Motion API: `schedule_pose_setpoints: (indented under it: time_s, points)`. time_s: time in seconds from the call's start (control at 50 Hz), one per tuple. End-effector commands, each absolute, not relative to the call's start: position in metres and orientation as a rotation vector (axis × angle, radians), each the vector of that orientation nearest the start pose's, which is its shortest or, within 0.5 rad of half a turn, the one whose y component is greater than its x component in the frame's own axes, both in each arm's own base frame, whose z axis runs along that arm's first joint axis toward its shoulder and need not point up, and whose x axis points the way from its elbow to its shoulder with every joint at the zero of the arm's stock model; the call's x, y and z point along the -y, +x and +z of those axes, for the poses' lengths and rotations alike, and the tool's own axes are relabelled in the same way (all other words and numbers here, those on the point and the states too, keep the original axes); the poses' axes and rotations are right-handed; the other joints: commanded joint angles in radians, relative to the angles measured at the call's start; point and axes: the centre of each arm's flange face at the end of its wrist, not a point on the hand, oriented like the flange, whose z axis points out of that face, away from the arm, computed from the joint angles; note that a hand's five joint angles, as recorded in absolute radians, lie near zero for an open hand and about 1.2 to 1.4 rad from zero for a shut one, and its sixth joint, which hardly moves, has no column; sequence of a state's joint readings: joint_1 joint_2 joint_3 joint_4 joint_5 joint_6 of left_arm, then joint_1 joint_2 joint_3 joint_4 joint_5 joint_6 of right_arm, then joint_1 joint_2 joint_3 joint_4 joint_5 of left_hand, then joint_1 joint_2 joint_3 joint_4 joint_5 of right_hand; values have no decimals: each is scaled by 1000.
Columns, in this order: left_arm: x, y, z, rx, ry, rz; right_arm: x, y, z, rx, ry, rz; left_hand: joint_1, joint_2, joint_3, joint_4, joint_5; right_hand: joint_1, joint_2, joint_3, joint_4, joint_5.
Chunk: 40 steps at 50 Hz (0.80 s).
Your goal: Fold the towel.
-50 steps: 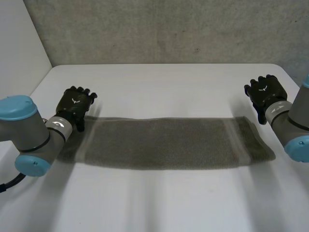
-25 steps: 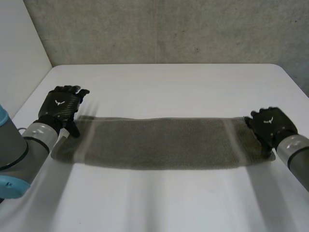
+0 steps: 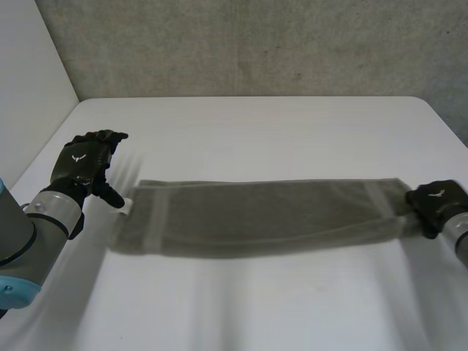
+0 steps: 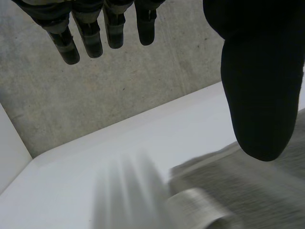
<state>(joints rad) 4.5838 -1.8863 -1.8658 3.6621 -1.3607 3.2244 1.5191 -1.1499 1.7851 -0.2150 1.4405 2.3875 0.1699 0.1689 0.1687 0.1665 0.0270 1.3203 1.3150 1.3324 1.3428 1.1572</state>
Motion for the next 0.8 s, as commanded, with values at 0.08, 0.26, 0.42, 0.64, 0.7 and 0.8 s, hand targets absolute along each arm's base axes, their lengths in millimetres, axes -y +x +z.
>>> schedule_pose_setpoints:
  time_s: [0.08,0.26,0.42,0.64,0.7,0.8]
  points:
    - [308,-192,166,-2421,496,-2230,360,79,180,-2917,-1522,-2069,5,6,6,8,-27,76,81,64,53,64]
    - [306,-193,165,-2430,502,-2224,296,264,240,-2052,-1519,-2388,5,6,6,8,-27,76,81,64,53,64]
    - [304,-194,164,-2435,508,-2219,208,365,199,-1695,-1744,-2153,5,6,6,8,-27,76,81,64,53,64]
    - [302,-197,160,-2452,521,-2208,161,383,139,-1654,-1887,-1903,5,6,6,8,-27,-734,-728,-746,-756,-745]
    - [301,-198,160,-2452,529,-2209,162,375,160,-1676,-1750,-1960,5,6,6,8,-27,-1146,-1140,-1158,-1168,-1157]
    - [294,-206,161,-2457,566,-2222,187,340,186,-1828,-1459,-2006,5,6,6,8,-27,-1146,-1140,-1158,-1168,-1157]
